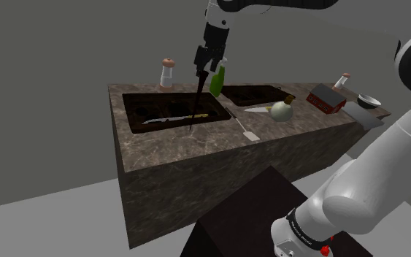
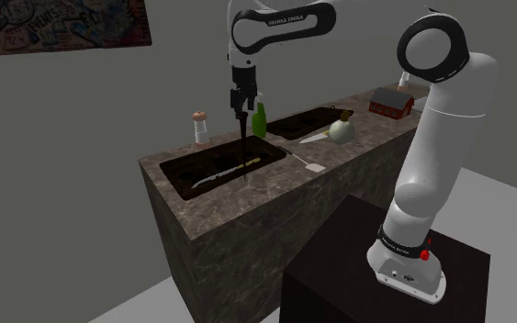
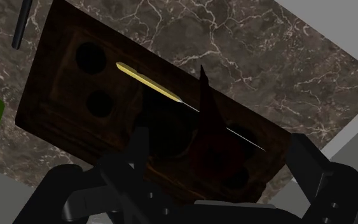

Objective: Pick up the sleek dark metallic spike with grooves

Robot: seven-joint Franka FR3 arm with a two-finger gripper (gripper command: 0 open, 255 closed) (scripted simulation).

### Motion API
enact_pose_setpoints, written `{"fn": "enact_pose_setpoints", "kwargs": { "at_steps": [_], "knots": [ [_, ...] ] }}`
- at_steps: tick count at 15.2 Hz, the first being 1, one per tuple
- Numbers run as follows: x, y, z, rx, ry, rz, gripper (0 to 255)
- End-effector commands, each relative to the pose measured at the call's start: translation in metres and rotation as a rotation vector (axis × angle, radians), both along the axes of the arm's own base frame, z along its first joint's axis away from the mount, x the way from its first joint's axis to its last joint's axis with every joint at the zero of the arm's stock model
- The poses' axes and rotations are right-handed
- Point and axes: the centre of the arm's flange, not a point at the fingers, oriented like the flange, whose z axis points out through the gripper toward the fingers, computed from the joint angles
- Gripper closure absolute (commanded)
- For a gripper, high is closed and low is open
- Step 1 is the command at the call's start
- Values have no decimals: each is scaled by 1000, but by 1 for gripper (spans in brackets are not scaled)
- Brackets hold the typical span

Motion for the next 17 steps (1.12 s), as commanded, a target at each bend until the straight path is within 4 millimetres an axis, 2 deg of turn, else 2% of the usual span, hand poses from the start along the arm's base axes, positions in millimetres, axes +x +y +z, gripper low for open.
{"fn": "enact_pose_setpoints", "kwargs": {
  "at_steps": [1, 2, 11, 17],
  "knots": [
    [0, 0, -4, 0, 0, 0, 0],
    [-1, -1, -6, 0, 0, 0, 255],
    [0, 0, -4, 0, 0, 0, 255],
    [0, 0, 27, 0, 0, 0, 255]
  ]
}}
